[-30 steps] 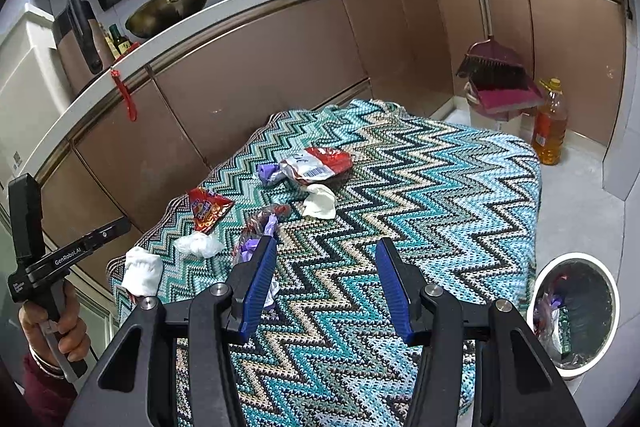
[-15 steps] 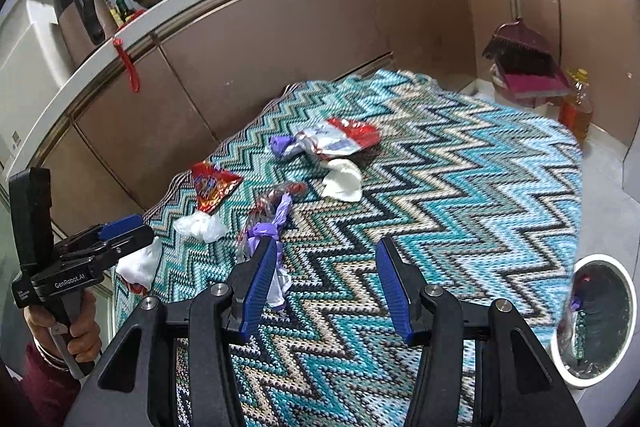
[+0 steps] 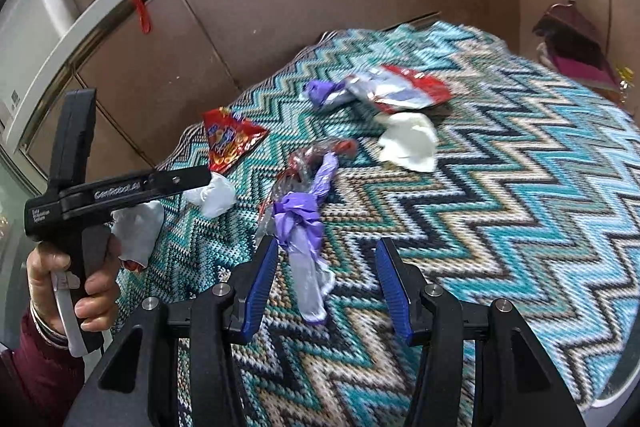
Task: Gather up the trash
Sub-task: 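Grasp the clear plastic bag with the left tool while the right tool grasps the purple bag, then carry both bags over the bin and open both tools to drop them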
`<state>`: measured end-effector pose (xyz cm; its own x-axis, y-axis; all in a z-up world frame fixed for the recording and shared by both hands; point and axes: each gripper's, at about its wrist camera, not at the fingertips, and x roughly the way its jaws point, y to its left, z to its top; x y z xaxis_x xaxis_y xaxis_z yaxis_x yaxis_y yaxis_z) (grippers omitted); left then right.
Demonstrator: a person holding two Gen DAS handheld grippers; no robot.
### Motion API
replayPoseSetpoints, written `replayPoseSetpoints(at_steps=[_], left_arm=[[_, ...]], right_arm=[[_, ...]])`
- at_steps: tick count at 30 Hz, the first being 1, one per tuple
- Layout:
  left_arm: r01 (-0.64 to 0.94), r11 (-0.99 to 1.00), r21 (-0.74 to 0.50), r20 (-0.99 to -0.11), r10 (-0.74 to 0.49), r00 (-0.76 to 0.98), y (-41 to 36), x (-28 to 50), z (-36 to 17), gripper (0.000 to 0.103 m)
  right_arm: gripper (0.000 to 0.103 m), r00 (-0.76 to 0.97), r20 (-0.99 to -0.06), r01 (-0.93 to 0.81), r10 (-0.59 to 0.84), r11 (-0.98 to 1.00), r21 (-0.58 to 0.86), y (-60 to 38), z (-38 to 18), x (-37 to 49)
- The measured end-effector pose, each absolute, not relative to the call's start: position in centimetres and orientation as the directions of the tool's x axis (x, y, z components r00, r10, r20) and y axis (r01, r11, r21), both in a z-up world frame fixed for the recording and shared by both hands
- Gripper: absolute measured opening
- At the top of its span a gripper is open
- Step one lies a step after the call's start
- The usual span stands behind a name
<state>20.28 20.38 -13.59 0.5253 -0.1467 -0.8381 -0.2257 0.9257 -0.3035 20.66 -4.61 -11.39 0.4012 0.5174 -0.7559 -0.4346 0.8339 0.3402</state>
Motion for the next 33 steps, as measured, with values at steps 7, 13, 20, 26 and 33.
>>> replayPoseSetpoints(at_steps=[7,13,20,26,33], left_arm=[[-0.225,0.894,-0.388,-0.826,-0.229,0.515,19.9,20.1,-14.8,0.033],[-0.205,0.895,-0.397,-0.808,-0.235,0.540,19.4,19.5,-14.3,0.023],[-0.179,0.896,-0.406,-0.772,-0.232,0.591,19.8,18.5,-12.0,0.022],[-0.147,0.903,-0.404,-0.741,-0.229,0.632,19.7,17.4,-9.9,0.021],[-0.145,0.901,-0.408,-0.722,-0.221,0.656,20.2,16.1,-8.6,0.021]], right_arm=[[0.022,0.329,-0.776,-0.457,0.538,0.810,0.369,-3.0,-13.8,21.3],[0.012,0.328,-0.768,-0.482,0.550,0.797,0.364,-3.5,-12.9,19.8],[0.004,0.355,-0.753,-0.484,0.554,0.798,0.359,-5.0,-11.2,17.8],[0.004,0.377,-0.750,-0.474,0.543,0.809,0.348,-5.7,-10.2,16.4],[0.004,0.408,-0.734,-0.478,0.542,0.812,0.334,-5.7,-8.7,15.1]])
